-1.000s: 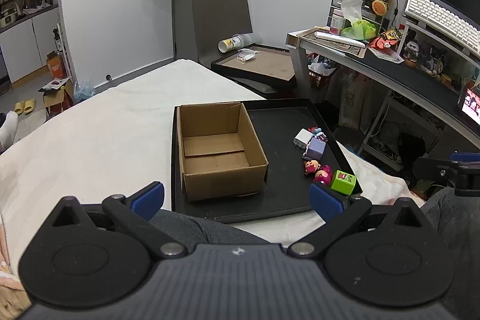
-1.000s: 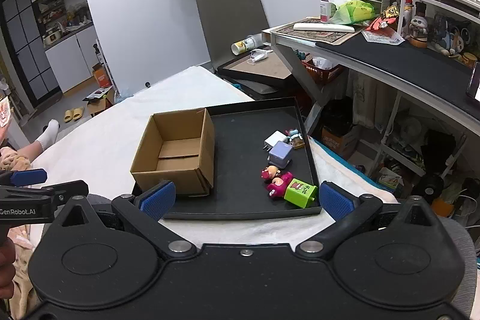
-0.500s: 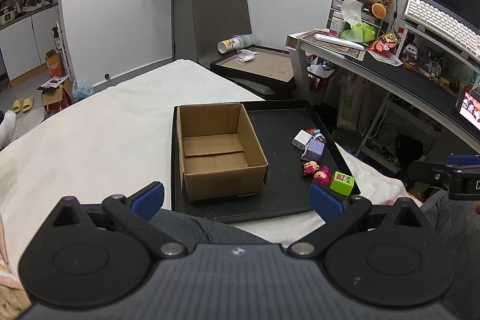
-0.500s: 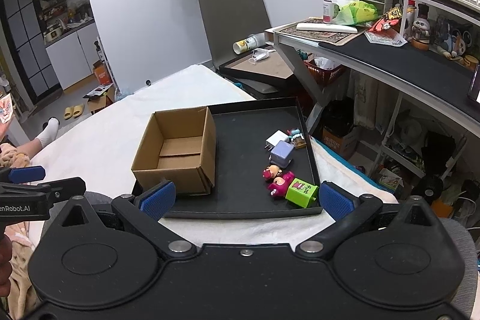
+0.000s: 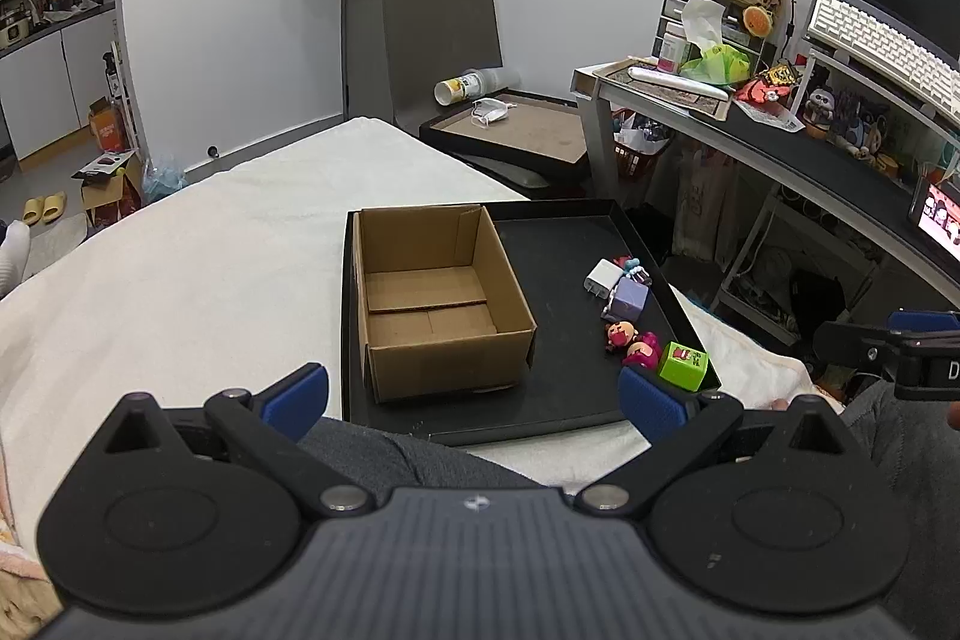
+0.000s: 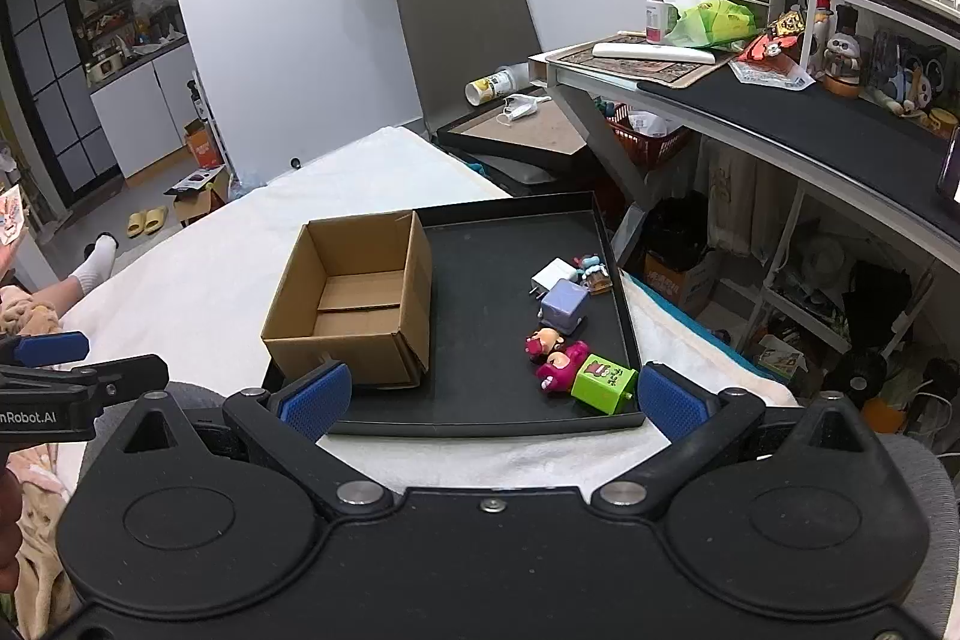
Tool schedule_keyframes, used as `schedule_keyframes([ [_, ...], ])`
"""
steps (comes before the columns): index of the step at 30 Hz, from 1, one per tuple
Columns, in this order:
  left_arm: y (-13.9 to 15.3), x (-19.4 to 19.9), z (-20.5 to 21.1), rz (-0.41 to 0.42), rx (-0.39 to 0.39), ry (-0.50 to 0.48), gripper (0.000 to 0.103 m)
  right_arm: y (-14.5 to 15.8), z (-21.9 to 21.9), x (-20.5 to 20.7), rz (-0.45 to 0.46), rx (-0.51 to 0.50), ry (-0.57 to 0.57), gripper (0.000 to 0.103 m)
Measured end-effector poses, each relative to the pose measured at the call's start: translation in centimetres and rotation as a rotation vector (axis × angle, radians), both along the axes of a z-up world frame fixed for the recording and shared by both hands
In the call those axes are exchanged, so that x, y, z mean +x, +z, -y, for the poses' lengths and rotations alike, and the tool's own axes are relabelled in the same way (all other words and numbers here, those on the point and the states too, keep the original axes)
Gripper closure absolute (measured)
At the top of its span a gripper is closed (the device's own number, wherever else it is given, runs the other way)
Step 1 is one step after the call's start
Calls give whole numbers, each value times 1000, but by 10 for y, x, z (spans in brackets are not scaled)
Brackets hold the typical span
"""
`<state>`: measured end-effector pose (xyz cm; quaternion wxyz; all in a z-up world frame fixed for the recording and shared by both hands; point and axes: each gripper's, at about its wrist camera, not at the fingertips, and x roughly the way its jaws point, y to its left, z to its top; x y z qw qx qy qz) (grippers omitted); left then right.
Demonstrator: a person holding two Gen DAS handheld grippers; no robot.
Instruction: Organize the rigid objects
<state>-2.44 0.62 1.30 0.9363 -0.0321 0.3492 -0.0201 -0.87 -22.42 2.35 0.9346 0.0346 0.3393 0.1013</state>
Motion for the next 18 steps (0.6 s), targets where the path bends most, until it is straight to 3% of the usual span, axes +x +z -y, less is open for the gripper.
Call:
schedule_keyframes([
  [18,-22,26,-3,-33,20,-4,1,-29,21,27,-50,60,-48,0],
])
